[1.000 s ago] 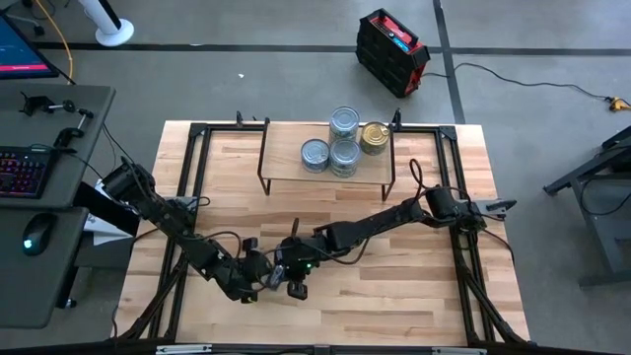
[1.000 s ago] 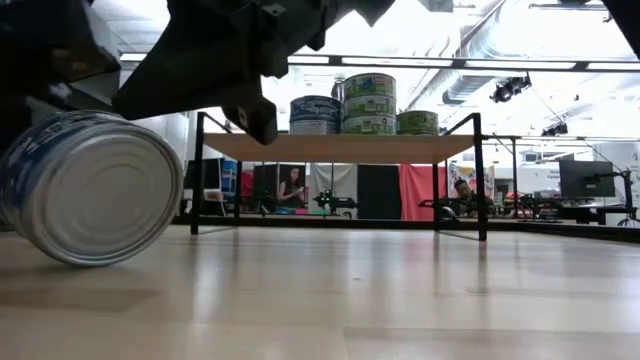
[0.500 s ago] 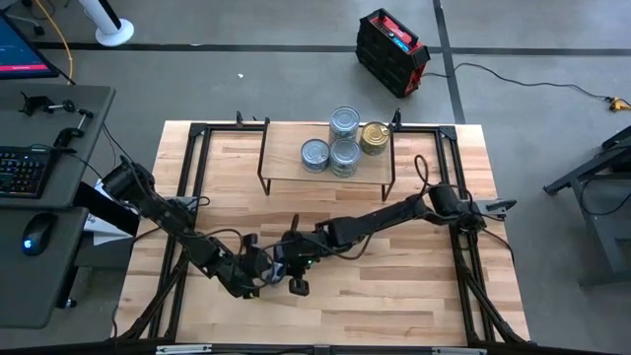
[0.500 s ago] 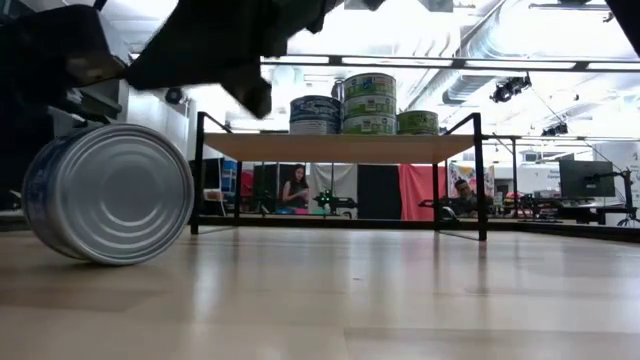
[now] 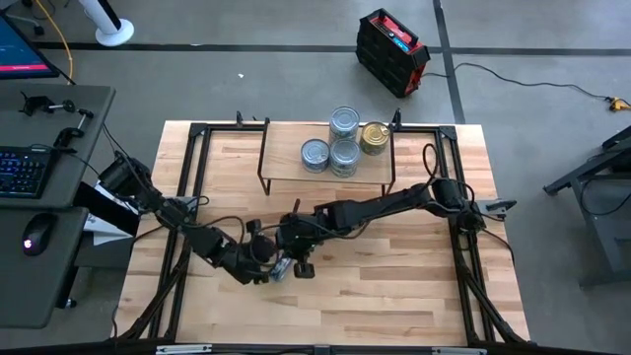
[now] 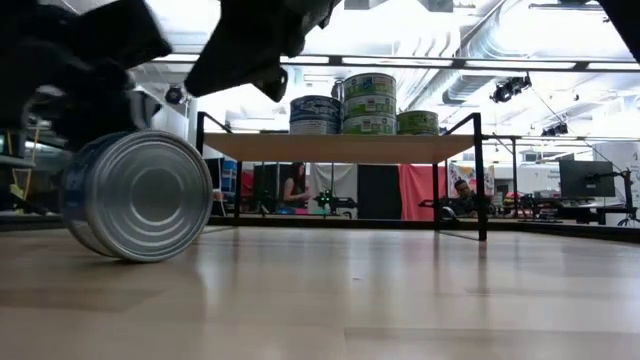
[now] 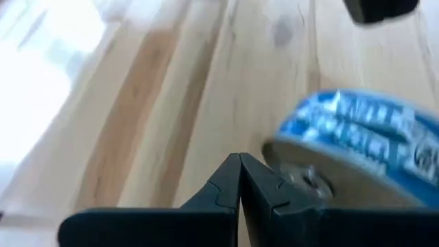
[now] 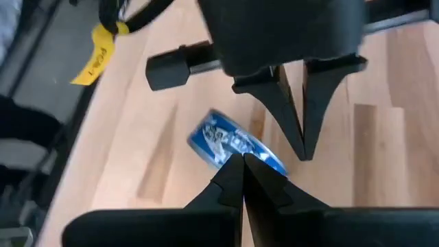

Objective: Stack canned seafood by type on shelf
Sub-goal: Stack the blue tuna can on top of the other blue tuna can on the shelf

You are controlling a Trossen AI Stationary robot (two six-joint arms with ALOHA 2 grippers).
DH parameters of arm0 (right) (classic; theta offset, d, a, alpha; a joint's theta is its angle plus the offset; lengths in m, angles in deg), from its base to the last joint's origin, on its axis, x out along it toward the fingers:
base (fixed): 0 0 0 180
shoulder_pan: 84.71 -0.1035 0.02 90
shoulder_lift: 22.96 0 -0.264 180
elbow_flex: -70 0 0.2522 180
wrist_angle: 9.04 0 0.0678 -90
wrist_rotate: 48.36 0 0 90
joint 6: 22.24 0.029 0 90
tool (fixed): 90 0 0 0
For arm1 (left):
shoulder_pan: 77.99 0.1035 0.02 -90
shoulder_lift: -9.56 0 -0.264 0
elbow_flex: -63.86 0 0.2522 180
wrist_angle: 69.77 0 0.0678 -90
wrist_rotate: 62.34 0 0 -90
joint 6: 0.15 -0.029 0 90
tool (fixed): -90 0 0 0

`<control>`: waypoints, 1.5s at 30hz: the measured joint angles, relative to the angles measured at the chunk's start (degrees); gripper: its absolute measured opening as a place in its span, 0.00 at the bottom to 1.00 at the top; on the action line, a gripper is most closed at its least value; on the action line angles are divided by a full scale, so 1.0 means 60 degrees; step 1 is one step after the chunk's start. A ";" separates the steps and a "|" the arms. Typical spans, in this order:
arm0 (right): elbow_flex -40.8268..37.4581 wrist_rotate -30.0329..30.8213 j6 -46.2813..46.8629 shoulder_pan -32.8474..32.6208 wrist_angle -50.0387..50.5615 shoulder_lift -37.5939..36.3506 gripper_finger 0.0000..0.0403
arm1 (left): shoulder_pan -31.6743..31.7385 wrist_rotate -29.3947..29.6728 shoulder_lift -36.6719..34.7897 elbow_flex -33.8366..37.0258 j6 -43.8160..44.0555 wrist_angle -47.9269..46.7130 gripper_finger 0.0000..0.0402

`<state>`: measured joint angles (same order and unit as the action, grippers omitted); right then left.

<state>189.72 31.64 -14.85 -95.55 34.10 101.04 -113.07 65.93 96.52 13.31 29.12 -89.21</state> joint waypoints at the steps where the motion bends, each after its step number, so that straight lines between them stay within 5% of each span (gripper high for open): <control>1: 0.0185 0.0002 -0.0210 0.0009 0.0366 0.0000 0.00 | 0.0119 -0.0001 0.0000 -0.0003 -0.0145 0.0191 0.00; 9: 0.1561 0.0157 -0.1567 0.0016 0.3069 -0.0018 0.00 | 0.0795 -0.1182 -0.0004 -0.0004 -0.0609 0.1477 0.00; 17: 0.2490 0.0578 -0.2061 0.0042 0.4042 -0.0015 0.00 | 0.0871 -0.0433 -0.0197 -0.0112 -0.1110 0.2232 0.00; 21: 0.2669 0.0618 -0.2134 0.0060 0.4136 -0.0018 0.00 | 0.0726 -0.0361 -0.0603 -0.0581 -0.0972 0.1240 0.00; 27: 0.2316 0.0166 -0.2422 0.0060 0.3487 -0.0015 0.00 | -0.0213 -0.0365 -0.1605 -0.1387 0.2243 -0.2839 0.00; 30: 0.2070 -0.0194 -0.2595 0.0077 0.3065 0.0000 0.00 | -0.1214 -0.0369 -0.1832 -0.1444 0.4320 -0.3583 0.00; 37: 0.0698 -0.0419 -0.3108 0.0258 0.0845 0.0015 0.00 | -0.3313 -0.0288 -0.1144 -0.1239 0.8179 -0.3136 0.00; 45: -0.0008 -0.0135 -0.2917 0.0321 -0.0066 0.0011 0.06 | -0.3746 -0.0157 0.0115 -0.1235 1.0478 -0.2285 0.00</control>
<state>189.67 30.83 -32.35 -93.62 33.70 101.11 -135.54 64.98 97.20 5.90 91.99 -102.92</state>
